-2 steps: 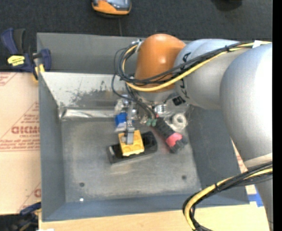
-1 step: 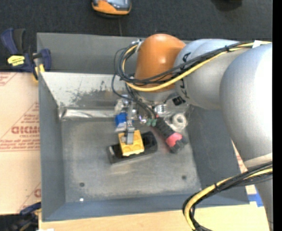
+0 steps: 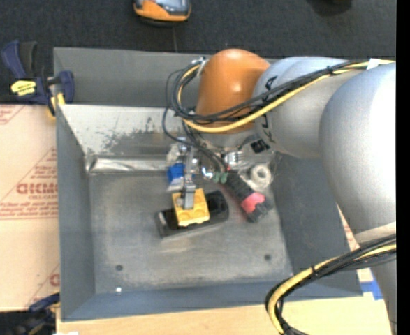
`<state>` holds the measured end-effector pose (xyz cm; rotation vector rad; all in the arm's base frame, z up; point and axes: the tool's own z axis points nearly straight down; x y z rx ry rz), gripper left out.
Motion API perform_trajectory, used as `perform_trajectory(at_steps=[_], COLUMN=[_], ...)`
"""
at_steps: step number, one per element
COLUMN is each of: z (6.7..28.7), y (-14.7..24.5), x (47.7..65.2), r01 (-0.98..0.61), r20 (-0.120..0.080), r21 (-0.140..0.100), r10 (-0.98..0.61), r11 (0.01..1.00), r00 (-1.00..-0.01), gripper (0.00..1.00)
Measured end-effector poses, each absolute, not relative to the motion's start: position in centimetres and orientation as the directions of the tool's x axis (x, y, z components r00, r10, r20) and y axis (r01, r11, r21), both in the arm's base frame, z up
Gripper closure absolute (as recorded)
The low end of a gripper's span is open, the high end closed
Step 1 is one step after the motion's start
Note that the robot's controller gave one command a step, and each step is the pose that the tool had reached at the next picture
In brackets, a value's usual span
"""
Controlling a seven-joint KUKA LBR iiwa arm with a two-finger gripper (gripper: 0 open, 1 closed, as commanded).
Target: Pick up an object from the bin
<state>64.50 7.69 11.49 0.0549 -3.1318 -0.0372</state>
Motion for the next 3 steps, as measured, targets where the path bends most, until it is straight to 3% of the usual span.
perform_trajectory(at_steps=[1,2,3], z=[11.49,11.50,11.50], y=[7.69,7.70,7.70], x=[64.50,64.50,64.50], r01=[-0.034,-0.033,-0.033], r20=[0.009,0.009,0.009], r21=[0.024,0.024,0.024], r10=[-0.035,-0.033,-0.033], r11=[0.999,0.999,0.999], r00=[-0.999,-0.999,-0.999], gripper=[0.00,1.00,1.00])
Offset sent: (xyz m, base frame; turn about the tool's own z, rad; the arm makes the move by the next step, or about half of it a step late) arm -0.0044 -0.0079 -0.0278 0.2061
